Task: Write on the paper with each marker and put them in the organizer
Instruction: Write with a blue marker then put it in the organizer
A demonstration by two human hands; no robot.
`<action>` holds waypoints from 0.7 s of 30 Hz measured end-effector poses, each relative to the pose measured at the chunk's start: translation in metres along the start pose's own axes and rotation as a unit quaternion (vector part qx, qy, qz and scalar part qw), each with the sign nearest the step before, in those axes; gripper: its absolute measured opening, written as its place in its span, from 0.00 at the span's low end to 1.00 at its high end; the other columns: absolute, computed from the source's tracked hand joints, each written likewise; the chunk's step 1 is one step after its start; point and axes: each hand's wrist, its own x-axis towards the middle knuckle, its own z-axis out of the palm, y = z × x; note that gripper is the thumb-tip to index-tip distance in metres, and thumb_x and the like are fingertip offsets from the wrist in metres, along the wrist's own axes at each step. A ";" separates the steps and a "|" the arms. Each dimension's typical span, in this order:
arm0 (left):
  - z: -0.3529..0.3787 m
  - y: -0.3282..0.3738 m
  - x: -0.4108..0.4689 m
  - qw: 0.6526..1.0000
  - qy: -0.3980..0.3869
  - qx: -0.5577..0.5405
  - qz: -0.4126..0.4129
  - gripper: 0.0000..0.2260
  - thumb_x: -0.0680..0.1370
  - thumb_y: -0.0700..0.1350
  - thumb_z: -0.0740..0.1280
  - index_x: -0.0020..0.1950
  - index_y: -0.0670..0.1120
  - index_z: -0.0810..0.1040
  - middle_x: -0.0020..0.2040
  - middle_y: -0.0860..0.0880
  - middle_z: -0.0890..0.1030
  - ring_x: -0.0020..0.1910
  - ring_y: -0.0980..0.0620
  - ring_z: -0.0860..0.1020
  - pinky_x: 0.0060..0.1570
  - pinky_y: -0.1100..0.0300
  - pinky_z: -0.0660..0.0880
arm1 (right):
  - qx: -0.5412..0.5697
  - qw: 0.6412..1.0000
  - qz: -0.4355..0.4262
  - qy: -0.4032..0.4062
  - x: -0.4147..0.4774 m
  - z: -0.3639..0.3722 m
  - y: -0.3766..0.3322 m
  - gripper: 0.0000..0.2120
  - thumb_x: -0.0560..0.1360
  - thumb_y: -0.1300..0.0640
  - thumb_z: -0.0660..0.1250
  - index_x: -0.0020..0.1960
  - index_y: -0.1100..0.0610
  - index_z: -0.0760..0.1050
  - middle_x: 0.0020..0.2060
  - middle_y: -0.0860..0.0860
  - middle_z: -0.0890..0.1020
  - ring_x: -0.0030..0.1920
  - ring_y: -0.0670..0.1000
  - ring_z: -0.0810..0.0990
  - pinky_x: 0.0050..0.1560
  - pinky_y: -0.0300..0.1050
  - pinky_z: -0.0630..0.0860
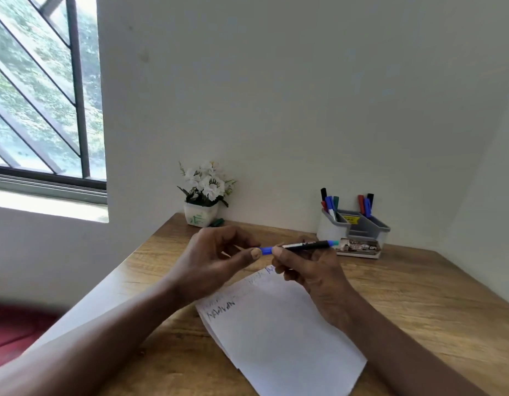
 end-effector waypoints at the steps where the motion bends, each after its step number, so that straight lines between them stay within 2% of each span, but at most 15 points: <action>1: 0.002 0.001 -0.002 1.000 -0.001 -0.008 -0.003 0.07 0.76 0.47 0.76 0.52 0.48 0.85 0.46 0.49 0.87 0.42 0.49 0.84 0.40 0.55 0.79 | 0.007 1.000 0.011 -0.007 -0.002 -0.001 0.001 0.15 0.66 0.53 0.78 0.47 0.63 0.85 0.38 0.60 0.86 0.38 0.54 0.84 0.39 0.46 0.79; 4: 0.005 0.004 -0.005 1.000 0.004 -0.004 -0.002 0.07 0.75 0.44 0.77 0.51 0.49 0.86 0.44 0.47 0.86 0.39 0.40 0.82 0.39 0.47 0.80 | 0.043 0.999 0.029 -0.011 -0.005 -0.002 -0.001 0.19 0.66 0.51 0.77 0.49 0.64 0.84 0.39 0.60 0.86 0.37 0.53 0.83 0.39 0.44 0.79; 7: 0.007 0.003 -0.004 1.000 0.013 0.014 0.005 0.06 0.75 0.50 0.77 0.50 0.53 0.86 0.40 0.48 0.86 0.37 0.40 0.83 0.38 0.42 0.81 | 0.071 0.996 0.047 0.013 -0.007 -0.002 -0.001 0.20 0.65 0.50 0.78 0.51 0.61 0.85 0.41 0.57 0.87 0.37 0.52 0.83 0.38 0.43 0.78; 9: 0.007 0.002 -0.004 1.000 0.013 0.016 0.004 0.10 0.73 0.55 0.75 0.50 0.53 0.86 0.39 0.47 0.86 0.37 0.38 0.82 0.37 0.41 0.80 | 0.098 0.993 0.063 0.024 -0.008 -0.001 0.001 0.16 0.64 0.52 0.78 0.49 0.58 0.85 0.41 0.54 0.87 0.37 0.51 0.84 0.37 0.42 0.77; 11: 0.008 0.000 -0.006 1.000 0.010 0.021 -0.001 0.11 0.73 0.56 0.76 0.52 0.53 0.86 0.37 0.46 0.84 0.36 0.38 0.81 0.36 0.41 0.79 | 0.117 0.990 0.075 0.017 -0.009 0.000 0.003 0.11 0.65 0.54 0.77 0.45 0.55 0.84 0.40 0.53 0.87 0.37 0.50 0.84 0.36 0.42 0.78; 15: 0.011 0.004 -0.007 1.000 -0.023 -0.003 0.006 0.04 0.77 0.48 0.74 0.51 0.51 0.86 0.36 0.46 0.83 0.34 0.49 0.80 0.36 0.49 0.80 | 0.121 0.990 0.062 -0.018 -0.007 -0.001 -0.001 0.00 0.75 0.62 0.72 0.45 0.59 0.82 0.38 0.55 0.86 0.37 0.50 0.85 0.38 0.41 0.81; 18: 0.010 0.011 -0.003 0.998 -0.041 -0.047 -0.013 0.07 0.78 0.45 0.72 0.52 0.43 0.85 0.35 0.47 0.82 0.36 0.52 0.79 0.37 0.58 0.76 | 0.120 0.991 0.057 -0.028 -0.005 -0.005 -0.008 0.02 0.77 0.64 0.70 0.47 0.62 0.81 0.37 0.56 0.86 0.36 0.50 0.84 0.40 0.41 0.82; 21: 0.009 0.015 -0.002 0.995 -0.066 -0.073 -0.029 0.05 0.78 0.44 0.70 0.50 0.45 0.85 0.35 0.49 0.81 0.36 0.54 0.77 0.37 0.63 0.74 | 0.114 0.991 0.054 -0.039 -0.003 -0.008 -0.010 0.02 0.76 0.64 0.70 0.47 0.61 0.81 0.37 0.55 0.87 0.36 0.50 0.84 0.41 0.41 0.83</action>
